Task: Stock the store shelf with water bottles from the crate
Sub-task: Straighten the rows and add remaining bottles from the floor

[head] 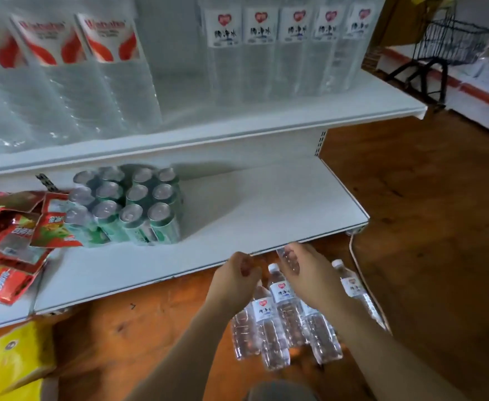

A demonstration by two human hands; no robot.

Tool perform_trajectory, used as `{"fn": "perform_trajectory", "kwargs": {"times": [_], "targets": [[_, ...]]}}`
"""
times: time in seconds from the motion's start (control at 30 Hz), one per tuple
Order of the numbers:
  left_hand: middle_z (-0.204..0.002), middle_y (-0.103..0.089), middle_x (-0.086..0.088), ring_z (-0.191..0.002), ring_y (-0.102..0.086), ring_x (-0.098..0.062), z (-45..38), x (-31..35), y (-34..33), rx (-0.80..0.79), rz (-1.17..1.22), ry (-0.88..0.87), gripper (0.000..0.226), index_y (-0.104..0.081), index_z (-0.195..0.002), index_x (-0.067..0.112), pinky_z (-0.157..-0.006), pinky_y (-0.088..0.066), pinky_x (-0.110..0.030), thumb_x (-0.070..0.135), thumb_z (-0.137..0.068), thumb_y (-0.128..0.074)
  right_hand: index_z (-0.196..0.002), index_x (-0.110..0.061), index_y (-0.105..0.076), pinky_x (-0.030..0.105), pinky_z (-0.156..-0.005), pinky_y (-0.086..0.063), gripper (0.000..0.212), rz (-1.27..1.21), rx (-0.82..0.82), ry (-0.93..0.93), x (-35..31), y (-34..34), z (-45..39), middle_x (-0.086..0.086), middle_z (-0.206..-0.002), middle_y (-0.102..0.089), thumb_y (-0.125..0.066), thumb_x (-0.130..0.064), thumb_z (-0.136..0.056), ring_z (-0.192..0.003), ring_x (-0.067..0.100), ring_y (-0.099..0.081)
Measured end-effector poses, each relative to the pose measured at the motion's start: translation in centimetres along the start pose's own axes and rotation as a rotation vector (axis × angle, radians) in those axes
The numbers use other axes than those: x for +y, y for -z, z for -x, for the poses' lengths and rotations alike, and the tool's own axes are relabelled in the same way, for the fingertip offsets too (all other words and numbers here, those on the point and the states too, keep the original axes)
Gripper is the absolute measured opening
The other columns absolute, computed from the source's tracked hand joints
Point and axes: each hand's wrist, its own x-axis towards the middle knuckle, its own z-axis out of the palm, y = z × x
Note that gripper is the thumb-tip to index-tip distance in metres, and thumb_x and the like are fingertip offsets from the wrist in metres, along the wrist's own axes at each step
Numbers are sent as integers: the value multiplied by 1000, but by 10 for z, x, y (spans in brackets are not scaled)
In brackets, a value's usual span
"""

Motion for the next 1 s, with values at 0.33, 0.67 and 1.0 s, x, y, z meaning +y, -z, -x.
{"fn": "perform_trajectory", "kwargs": {"times": [0.33,0.67,1.0], "targets": [[-123,-60,3,-49,-49,-6,-20,-33,-94,-270,150,80,47,-38,-148,31,-45,-41,-20,27,-102,-46,-152,-16,-28,35,-96,-50,80,294,-138,-375,101,-58,38,7,-135,-57,-46,-67,-93,-121,23,-57],[-145,-52,5,-71,-51,6,-54,-49,-111,-229,279,142,41,-46,-144,29,-44,-37,1,20,-104,-45,-156,-12,-9,47,-102,-45,97,155,-54,-396,90,-115,-37,16,-156,-33,-42,-74,-89,-138,34,-41],[-143,-53,7,-93,-57,4,-71,-64,-125,-251,372,217,39,-46,-144,27,-68,-45,-13,27,-104,-47,-143,-11,-43,27,-72,-46,74,49,122,-512,87,-123,-43,11,-124,-63,-61,-57,-88,-105,25,-65]]}}
